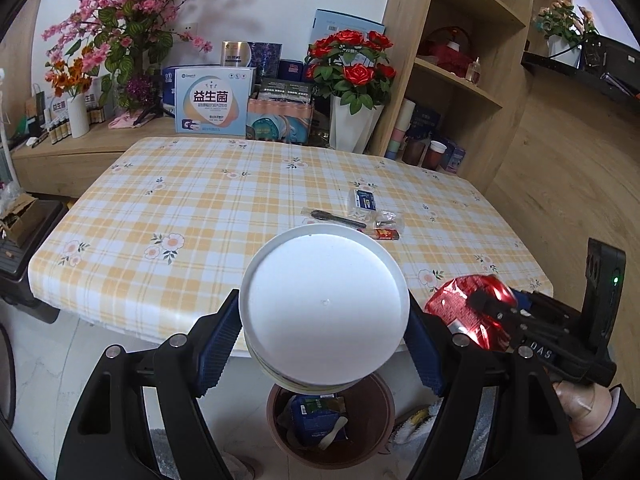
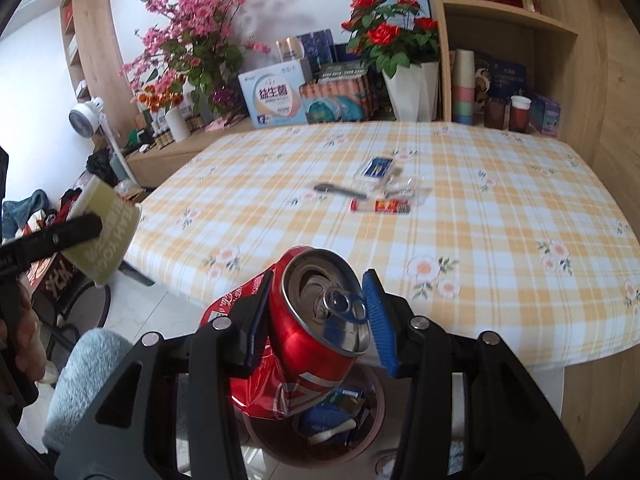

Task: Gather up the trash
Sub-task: 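Lower the red can into the brown bin and open the right tool while the left tool carries the cup, then lower the coconut cup into the bin and open the left tool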

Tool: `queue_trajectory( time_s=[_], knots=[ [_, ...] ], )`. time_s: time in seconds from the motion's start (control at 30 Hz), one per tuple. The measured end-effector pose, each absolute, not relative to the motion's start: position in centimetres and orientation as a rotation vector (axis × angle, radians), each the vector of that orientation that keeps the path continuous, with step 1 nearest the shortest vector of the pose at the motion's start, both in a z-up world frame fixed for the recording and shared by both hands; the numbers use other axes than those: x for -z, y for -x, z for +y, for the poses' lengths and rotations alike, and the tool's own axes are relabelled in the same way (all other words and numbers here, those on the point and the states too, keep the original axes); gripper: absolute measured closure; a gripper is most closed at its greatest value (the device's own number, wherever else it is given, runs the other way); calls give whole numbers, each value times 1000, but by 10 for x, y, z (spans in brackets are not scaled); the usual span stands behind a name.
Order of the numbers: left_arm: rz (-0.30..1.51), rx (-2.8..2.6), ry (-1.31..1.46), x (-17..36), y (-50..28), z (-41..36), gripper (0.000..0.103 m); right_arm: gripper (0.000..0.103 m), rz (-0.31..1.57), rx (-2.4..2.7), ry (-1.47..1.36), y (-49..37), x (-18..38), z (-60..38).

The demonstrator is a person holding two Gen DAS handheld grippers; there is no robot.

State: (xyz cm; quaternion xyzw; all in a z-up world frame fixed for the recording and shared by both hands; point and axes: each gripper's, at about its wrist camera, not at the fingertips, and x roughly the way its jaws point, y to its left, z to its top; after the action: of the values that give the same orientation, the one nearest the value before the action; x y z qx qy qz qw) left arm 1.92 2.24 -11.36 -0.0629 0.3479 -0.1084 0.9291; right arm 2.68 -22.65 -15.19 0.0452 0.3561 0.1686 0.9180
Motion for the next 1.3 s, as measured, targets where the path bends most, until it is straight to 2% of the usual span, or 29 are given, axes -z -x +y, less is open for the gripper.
queue_trajectory(
  time_s=[0.6, 0.67, 0.8, 0.87, 1.03, 1.3],
  knots=[
    [747, 218, 154, 130, -26, 25, 29, 54, 837, -460, -67, -27, 178, -194],
    [752, 217, 156, 133, -26, 26, 29, 40, 827, -470, -63, -25, 178, -190],
    [760, 217, 161, 138, -28, 27, 29, 26, 797, -442, -45, -24, 174, -189],
    [762, 218, 162, 138, -28, 28, 29, 13, 771, -407, -45, -25, 169, -194],
    [769, 233, 156, 141, -27, 23, 29, 6, 716, -293, -57, -28, 157, -216],
    [801, 274, 138, 151, -25, 8, 29, 6, 672, -209, -47, -29, 148, -236]
  ],
)
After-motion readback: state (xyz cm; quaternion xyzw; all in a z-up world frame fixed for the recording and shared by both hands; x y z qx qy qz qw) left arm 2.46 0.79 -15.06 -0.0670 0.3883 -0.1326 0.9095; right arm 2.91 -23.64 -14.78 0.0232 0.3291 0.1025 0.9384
